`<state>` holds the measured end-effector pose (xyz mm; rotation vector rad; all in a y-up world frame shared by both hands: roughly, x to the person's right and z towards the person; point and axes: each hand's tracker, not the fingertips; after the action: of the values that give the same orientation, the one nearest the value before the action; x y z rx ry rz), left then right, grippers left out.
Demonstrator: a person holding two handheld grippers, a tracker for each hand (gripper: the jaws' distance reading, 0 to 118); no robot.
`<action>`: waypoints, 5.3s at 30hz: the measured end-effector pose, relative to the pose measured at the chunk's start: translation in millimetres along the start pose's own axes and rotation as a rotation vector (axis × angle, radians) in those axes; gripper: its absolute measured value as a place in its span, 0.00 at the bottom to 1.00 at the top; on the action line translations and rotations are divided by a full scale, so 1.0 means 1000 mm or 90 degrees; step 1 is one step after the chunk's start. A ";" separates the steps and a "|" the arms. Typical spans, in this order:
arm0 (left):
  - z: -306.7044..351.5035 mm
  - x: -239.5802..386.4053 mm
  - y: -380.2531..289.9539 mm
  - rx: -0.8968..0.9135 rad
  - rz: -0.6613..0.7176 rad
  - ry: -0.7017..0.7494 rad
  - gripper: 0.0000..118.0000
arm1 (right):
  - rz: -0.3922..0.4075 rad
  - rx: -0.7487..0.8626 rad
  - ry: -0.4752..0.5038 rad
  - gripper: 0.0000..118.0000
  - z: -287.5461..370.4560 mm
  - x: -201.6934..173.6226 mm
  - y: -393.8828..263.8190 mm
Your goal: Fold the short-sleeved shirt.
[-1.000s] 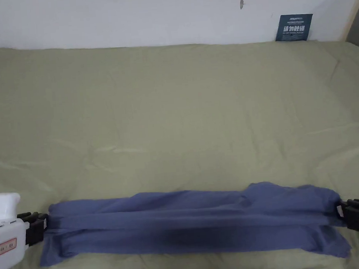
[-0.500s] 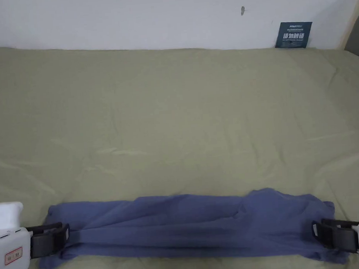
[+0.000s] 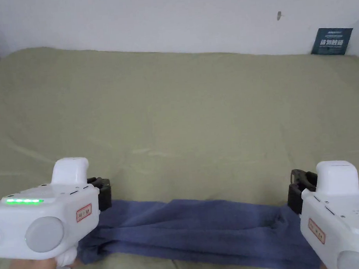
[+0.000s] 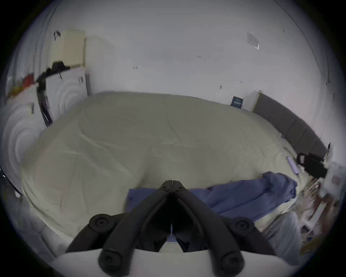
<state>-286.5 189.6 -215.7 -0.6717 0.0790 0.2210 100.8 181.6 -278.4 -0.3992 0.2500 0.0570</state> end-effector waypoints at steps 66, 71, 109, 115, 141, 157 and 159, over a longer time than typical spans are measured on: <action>-0.006 -0.071 0.051 -0.258 0.278 -0.232 0.04 | -0.008 0.045 -0.018 0.00 0.034 -0.005 0.004; -0.030 0.008 0.058 -0.278 0.210 -0.253 0.04 | -0.016 0.045 -0.029 0.00 0.042 0.011 0.001; -0.181 0.171 -0.083 -0.424 0.114 -0.372 0.00 | -0.049 -0.029 -0.048 0.00 0.031 0.046 -0.026; -0.158 0.144 -0.064 -0.425 0.151 -0.380 0.00 | -0.035 -0.045 -0.053 0.00 0.026 0.046 -0.028; -0.155 -0.016 -0.052 -0.357 0.388 -0.482 0.49 | 0.013 -0.046 -0.021 0.00 0.009 0.005 -0.019; -0.024 -0.078 0.004 -0.188 0.323 -0.199 0.09 | 0.012 0.010 -0.005 0.00 0.025 0.009 0.010; 0.010 -0.097 0.017 -0.158 0.292 -0.129 0.09 | 0.016 0.017 0.006 0.00 0.025 0.006 0.012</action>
<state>-385.0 191.1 -204.3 -0.8694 0.0101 0.7484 110.7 202.8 -262.3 -0.3696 0.2642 0.0763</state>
